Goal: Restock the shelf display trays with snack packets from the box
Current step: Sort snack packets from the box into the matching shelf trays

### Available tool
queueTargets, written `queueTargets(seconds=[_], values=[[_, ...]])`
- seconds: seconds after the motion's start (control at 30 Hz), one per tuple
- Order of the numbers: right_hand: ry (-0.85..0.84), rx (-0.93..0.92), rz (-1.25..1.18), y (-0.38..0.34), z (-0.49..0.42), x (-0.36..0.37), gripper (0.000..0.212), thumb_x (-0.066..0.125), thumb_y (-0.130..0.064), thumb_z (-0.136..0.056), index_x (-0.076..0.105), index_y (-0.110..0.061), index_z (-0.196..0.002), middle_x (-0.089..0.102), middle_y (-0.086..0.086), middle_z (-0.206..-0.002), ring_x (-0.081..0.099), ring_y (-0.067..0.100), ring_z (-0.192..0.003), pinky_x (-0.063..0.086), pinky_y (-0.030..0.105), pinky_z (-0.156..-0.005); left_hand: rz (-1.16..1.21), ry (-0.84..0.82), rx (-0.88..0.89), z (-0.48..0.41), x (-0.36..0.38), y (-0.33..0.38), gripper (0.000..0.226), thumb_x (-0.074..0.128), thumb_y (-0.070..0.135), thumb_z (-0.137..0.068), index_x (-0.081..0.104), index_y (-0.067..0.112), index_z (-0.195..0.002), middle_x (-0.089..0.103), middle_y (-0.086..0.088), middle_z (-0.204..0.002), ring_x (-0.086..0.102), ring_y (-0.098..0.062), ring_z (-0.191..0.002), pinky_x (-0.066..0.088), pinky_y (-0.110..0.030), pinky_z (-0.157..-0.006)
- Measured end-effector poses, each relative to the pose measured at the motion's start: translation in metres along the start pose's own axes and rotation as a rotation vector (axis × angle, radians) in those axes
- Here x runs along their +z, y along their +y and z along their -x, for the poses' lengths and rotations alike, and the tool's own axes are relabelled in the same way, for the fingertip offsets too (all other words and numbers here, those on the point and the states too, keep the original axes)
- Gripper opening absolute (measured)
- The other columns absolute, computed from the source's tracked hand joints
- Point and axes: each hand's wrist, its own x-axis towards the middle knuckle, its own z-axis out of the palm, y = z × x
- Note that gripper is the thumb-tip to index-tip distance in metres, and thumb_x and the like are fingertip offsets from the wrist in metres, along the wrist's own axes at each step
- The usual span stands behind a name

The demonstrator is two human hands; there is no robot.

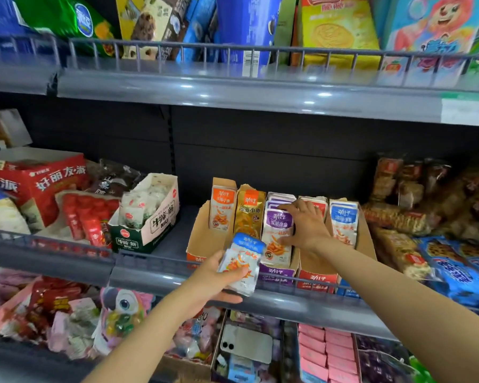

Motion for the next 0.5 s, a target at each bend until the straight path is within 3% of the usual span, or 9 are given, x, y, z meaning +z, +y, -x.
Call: queueTargets(seconds=[0.13, 0.2, 0.33, 0.5], values=[[-0.019, 0.007, 0.001, -0.001, 0.005, 0.003, 0.088, 0.073, -0.047, -0.075, 0.022, -0.029, -0.145, 0.019, 0.002, -0.154, 0.012, 0.026, -0.144, 0.011, 0.046, -0.118, -0.005, 0.035, 0.051, 0.006, 0.009, -0.001, 0.031, 0.067, 0.021, -0.086, 0.058, 0.024, -0.115, 0.073, 0.000, -0.100, 0.072, -0.014, -0.077, 0.049, -0.017, -0.050], [0.055, 0.011, -0.082, -0.002, 0.010, -0.001, 0.079, 0.068, -0.046, -0.080, 0.026, -0.028, -0.144, 0.023, 0.002, -0.153, 0.018, 0.025, -0.143, 0.017, 0.045, -0.117, 0.056, 0.052, 0.071, 0.009, 0.012, 0.001, 0.029, 0.067, 0.017, -0.086, 0.058, 0.024, -0.114, 0.074, -0.001, -0.097, 0.073, -0.017, -0.076, 0.051, -0.019, -0.052], [0.138, 0.101, -0.877, -0.013, 0.037, -0.028, 0.038, 0.050, -0.044, -0.092, 0.047, -0.026, -0.125, 0.052, 0.001, -0.133, 0.052, 0.017, -0.119, 0.050, 0.032, -0.093, 0.140, 0.087, 0.136, 0.011, 0.020, 0.007, 0.026, 0.065, 0.015, -0.086, 0.060, 0.022, -0.111, 0.073, -0.001, -0.100, 0.072, -0.019, -0.084, 0.057, -0.024, -0.062], [-0.180, 0.086, -1.165, -0.009, 0.072, -0.050, 0.038, 0.063, -0.029, -0.087, 0.047, -0.028, -0.122, 0.064, -0.002, -0.110, 0.067, 0.012, -0.097, 0.058, 0.030, -0.078, 0.183, 0.059, 0.142, 0.006, 0.050, 0.020, 0.013, 0.055, 0.029, -0.092, 0.060, 0.024, -0.103, 0.072, -0.001, -0.098, 0.071, -0.016, -0.087, 0.058, -0.026, -0.065]])
